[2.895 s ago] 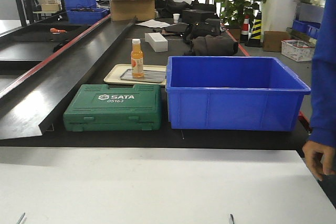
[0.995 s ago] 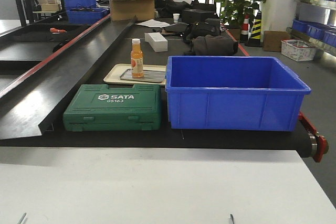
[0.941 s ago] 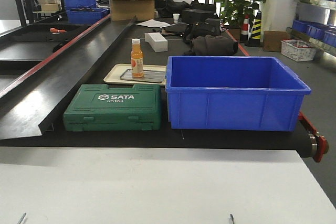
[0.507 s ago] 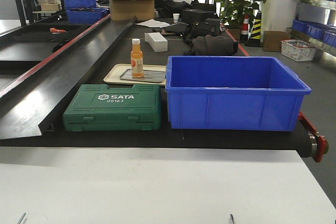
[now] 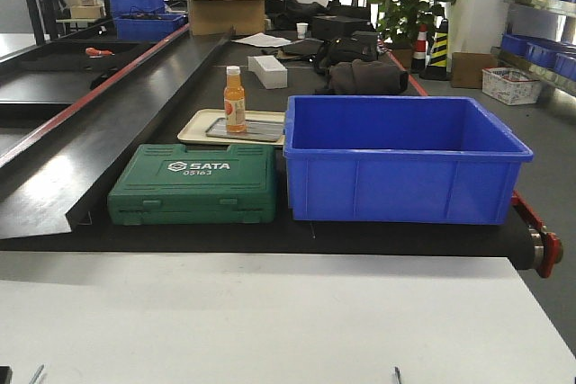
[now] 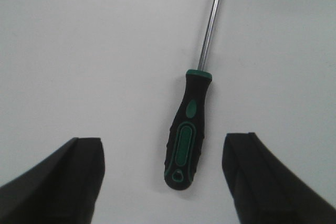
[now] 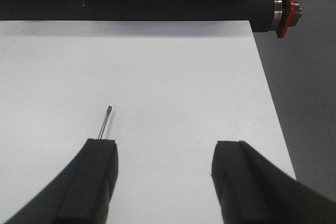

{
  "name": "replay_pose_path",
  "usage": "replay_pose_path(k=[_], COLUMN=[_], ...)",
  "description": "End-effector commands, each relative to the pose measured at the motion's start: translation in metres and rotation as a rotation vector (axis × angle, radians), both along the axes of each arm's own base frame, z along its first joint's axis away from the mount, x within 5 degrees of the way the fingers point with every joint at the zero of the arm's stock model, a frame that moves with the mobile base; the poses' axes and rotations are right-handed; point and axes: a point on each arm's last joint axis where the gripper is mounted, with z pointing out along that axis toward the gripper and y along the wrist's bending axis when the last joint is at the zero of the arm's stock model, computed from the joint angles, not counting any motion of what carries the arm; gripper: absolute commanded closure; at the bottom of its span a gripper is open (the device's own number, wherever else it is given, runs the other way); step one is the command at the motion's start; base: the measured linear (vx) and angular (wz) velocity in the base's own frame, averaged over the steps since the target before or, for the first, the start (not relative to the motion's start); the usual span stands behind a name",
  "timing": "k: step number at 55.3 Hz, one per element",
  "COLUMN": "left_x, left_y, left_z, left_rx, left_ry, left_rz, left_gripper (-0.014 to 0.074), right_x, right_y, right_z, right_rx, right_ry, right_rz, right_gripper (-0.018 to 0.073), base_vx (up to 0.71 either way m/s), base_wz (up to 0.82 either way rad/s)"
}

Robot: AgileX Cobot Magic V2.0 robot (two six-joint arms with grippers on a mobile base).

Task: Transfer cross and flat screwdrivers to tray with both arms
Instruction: 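Close the left gripper on the cross-head screwdriver handle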

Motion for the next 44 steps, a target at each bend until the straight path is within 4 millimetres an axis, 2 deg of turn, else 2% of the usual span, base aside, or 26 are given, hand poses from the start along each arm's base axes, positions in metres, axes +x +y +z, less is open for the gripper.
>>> replay_pose_path(k=[1, 16, 28, 38, 44], left_x=[0.019, 0.038, 0.05, 0.051, 0.053], left_y=[-0.001, -0.004, 0.0, 0.019, 0.025], left_z=[0.001, -0.049, -0.069, -0.086, -0.093], left_rx=[0.032, 0.023, 0.016, 0.005, 0.014], left_ry=[-0.021, 0.106, 0.076, 0.106, 0.111], left_rz=[-0.096, -0.194, -0.222, -0.169, -0.197], left_gripper=[0.0057, 0.0115, 0.0115, 0.0115, 0.0115], right_x=[0.005, 0.005, 0.004, 0.003, 0.003], right_y=[0.0, 0.0, 0.0, -0.001, -0.001], right_z=[0.017, 0.017, 0.014, 0.013, 0.013], right_rx=[0.002, -0.006, -0.007, -0.014, -0.014], right_ry=[-0.11, -0.108, -0.073, -0.053, -0.06], right_rz=[0.001, 0.003, 0.001, 0.0, 0.001], right_gripper=[0.008, 0.008, 0.008, 0.008, 0.008], base_vx=[0.0, 0.0, 0.0, 0.0, 0.0], base_wz=[0.0, 0.0, 0.0, 0.0, 0.0])
